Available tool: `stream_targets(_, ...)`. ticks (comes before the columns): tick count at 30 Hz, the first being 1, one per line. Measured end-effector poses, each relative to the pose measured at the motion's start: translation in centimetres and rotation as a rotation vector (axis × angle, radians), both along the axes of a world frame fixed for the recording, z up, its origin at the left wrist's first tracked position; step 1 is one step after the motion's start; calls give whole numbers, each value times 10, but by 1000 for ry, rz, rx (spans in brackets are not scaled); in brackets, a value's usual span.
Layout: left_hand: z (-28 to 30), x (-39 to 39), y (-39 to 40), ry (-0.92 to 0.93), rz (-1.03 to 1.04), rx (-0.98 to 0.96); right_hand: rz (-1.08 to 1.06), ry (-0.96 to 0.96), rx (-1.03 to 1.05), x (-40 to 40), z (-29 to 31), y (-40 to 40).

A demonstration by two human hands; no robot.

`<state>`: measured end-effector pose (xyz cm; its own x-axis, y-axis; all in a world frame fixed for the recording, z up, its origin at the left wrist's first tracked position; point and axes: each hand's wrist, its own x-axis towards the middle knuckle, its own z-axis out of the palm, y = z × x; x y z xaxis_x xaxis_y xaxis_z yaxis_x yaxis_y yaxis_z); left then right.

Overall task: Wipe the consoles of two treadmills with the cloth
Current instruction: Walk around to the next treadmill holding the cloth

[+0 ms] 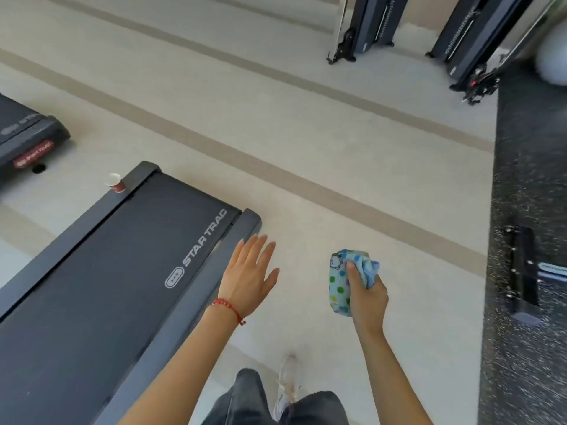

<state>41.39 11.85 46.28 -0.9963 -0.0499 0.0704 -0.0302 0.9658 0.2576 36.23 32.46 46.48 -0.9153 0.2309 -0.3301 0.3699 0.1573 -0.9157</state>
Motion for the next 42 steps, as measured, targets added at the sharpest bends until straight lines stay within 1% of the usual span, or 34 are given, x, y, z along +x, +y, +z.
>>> stream_targets(4, 1, -59, 18, -24, -55, 14, -76, 1, -7, -45, 1, 19)
stream_targets(9, 0, -130, 15, -25, -94, 9, -110, -10, -38, -105, -1, 12)
stream_targets(15, -9, -243, -17, -28, -119, -16, -119, 2, -43, -219, -5, -19)
stream_targets(19, -6, -321, -42, -30, -131, -13, -108, -7, -79, -299, 1, -44)
stream_targets(25, 1, -428, -68, -6, -153, -10, -101, 32, -70, -400, 11, -71)
stream_targets(32, -4, -540, -76, -21, -120, -12, -69, 48, -37, -524, 4, -79)
stream_targets(36, -12, -605, -78, -14, -49, -4, -5, 74, -40, -601, 2, -81)
stream_targets(42, 2, -692, -82, -17, 89, -6, 112, 79, -47, -722, 18, -92)
